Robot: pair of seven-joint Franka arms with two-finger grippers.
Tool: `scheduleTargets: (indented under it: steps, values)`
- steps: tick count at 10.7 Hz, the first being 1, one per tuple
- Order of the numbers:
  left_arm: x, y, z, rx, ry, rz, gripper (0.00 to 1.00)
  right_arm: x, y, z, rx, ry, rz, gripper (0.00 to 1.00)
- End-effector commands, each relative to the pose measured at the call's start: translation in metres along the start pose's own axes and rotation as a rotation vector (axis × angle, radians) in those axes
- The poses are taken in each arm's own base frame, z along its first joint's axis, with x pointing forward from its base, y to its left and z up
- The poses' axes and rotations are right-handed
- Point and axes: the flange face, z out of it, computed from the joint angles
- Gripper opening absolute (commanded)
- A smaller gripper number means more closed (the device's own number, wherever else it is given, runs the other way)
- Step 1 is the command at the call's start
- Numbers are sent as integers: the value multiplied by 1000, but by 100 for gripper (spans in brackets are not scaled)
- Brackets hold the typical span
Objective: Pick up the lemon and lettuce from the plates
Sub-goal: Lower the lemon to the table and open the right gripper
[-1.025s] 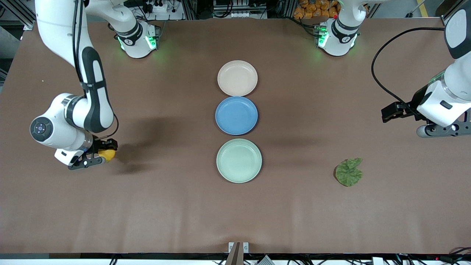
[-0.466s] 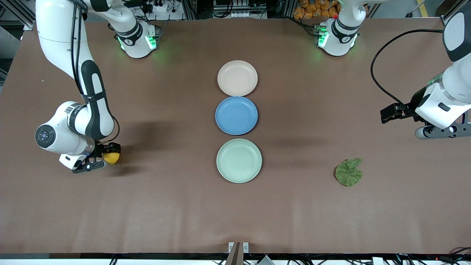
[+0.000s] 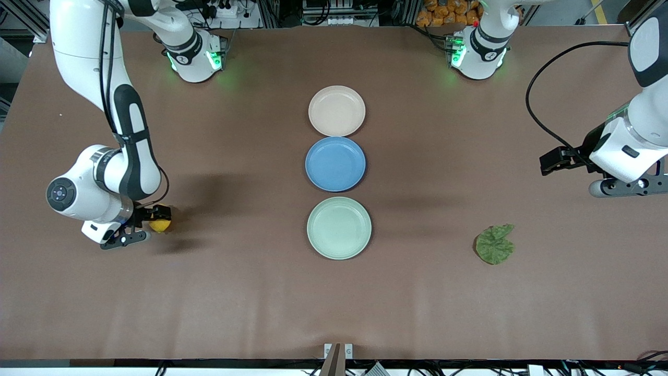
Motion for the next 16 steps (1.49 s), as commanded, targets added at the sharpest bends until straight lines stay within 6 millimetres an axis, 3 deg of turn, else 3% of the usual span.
scheduleTargets:
  steps: [1, 4, 6, 16]
  values:
    - [-2, 0, -10, -9, 19, -4, 100, 4, 1, -18, 32, 24, -25, 100]
    - [-4, -4, -18, 1, 36, -6, 100, 4, 2, -23, 34, 29, -25, 100]
    - [-4, -4, -42, -8, 86, -9, 100, 5, 0, -28, 37, 36, -29, 100]
    - [-10, -4, -52, -11, 100, -8, 100, 19, -9, -67, 51, 64, -63, 100]
